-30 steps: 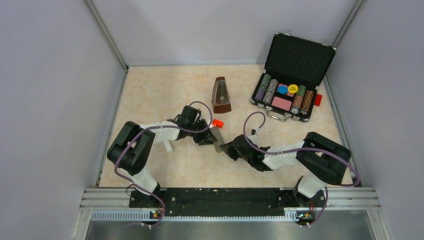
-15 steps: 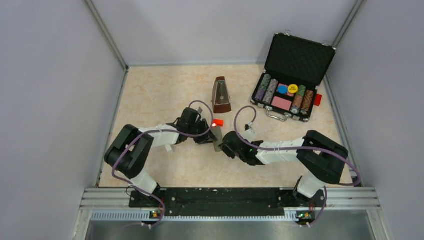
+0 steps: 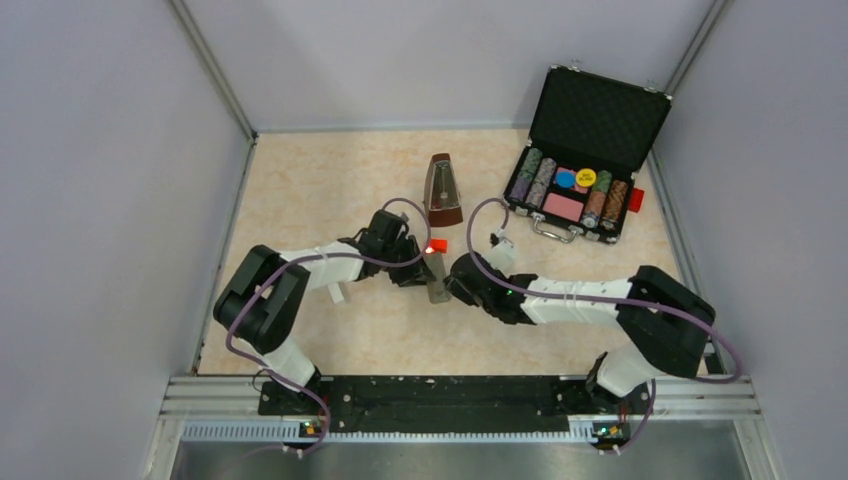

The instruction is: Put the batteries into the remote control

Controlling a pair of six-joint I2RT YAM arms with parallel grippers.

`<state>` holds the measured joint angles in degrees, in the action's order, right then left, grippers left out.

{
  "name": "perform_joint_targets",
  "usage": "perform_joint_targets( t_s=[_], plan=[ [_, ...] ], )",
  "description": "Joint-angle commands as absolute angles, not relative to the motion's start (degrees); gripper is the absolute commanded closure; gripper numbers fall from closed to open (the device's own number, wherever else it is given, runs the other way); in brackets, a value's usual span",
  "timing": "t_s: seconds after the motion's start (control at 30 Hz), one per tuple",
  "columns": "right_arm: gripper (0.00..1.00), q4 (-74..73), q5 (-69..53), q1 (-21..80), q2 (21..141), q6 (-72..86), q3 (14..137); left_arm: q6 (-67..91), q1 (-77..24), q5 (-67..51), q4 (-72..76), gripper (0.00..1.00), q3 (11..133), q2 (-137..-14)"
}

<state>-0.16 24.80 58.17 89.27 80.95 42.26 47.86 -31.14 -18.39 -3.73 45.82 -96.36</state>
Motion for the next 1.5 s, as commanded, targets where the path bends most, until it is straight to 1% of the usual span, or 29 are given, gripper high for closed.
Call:
perform_joint_targets(
  t_s=[0.0, 0.17, 0.2, 0.3, 0.33, 0.37, 0.4, 0.43, 0.57, 0.77, 0.9, 1.0, 1.07, 1.1, 1.17, 1.2, 1.3, 1.47],
  plan=[
    [0.69, -0.96, 28.97, 56.67, 81.50, 68.59, 42.54, 43.91, -33.40, -7.39, -9.48, 1.00, 43.33, -104.08],
    [0.47, -1.24, 27.61, 56.01, 80.22, 57.77, 43.59, 44.44, -32.86, -9.87, -10.44, 1.00, 45.28, -100.17],
    [0.43, -1.42, 27.07, 56.08, 80.46, 55.68, 43.78, 44.93, -32.42, -11.02, -10.27, 0.96, 45.87, -97.55],
    [0.33, -2.78, 25.83, 56.01, 81.13, 52.88, 43.89, 46.32, -31.50, -13.12, -10.23, 0.71, 47.75, -90.82],
    [0.31, -3.05, 25.60, 56.07, 81.14, 52.64, 43.67, 46.58, -31.25, -12.90, -11.12, 0.65, 48.84, -88.85],
    [0.27, -2.91, 25.05, 56.13, 81.20, 51.77, 43.44, 46.72, -30.99, -12.07, -12.18, 0.60, 49.78, -87.12],
    [0.25, -2.03, 24.41, 56.26, 81.32, 50.66, 43.32, 46.83, -30.60, -11.40, -13.00, 0.56, 50.62, -85.71],
    [0.22, -0.97, 23.93, 56.44, 81.57, 49.32, 43.22, 47.02, -30.18, -10.75, -13.95, 0.55, 51.17, -84.29],
    [0.20, -1.63, 23.72, 57.72, 86.15, 44.65, 47.48, 48.63, -27.49, -9.32, -15.98, 0.53, 50.24, -80.04],
    [0.20, -6.70, 25.15, 59.90, 98.08, 39.03, 56.70, 50.57, -19.96, -9.19, -16.78, 0.51, 44.88, -73.75],
    [0.23, -12.16, 27.57, 61.20, 103.12, 38.37, 61.30, 49.23, -16.66, -8.22, -18.90, 0.46, 43.14, -70.69],
    [0.28, -15.45, 27.96, 61.60, 105.09, 38.92, 62.68, 47.64, -16.11, -6.58, -20.60, 0.38, 43.21, -69.35],
    [0.38, -15.80, 27.51, 61.93, 105.56, 37.76, 62.68, 46.81, -16.08, -5.99, -20.78, 0.30, 43.10, -68.74],
    [0.44, -16.25, 27.24, 62.02, 105.78, 37.18, 62.83, 46.40, -16.01, -5.78, -20.93, 0.23, 43.15, -68.53],
    [0.56, -17.48, 27.04, 62.33, 105.88, 35.88, 63.00, 45.81, -16.00, -5.47, -21.30, 0.12, 43.28, -68.16],
    [0.63, -17.63, 26.85, 62.39, 105.70, 35.20, 62.71, 45.51, -16.00, -5.39, -21.27, 0.09, 43.25, -68.00],
    [0.72, -16.08, 24.87, 62.40, 103.30, 30.59, 60.70, 44.58, -15.91, -5.78, -21.22, 0.07, 43.13, -67.77],
    [0.79, -14.23, 21.30, 61.95, 95.47, 21.07, 57.20, 43.16, -15.82, -11.11, -18.55, 0.07, 40.50, -67.20]
  ],
)
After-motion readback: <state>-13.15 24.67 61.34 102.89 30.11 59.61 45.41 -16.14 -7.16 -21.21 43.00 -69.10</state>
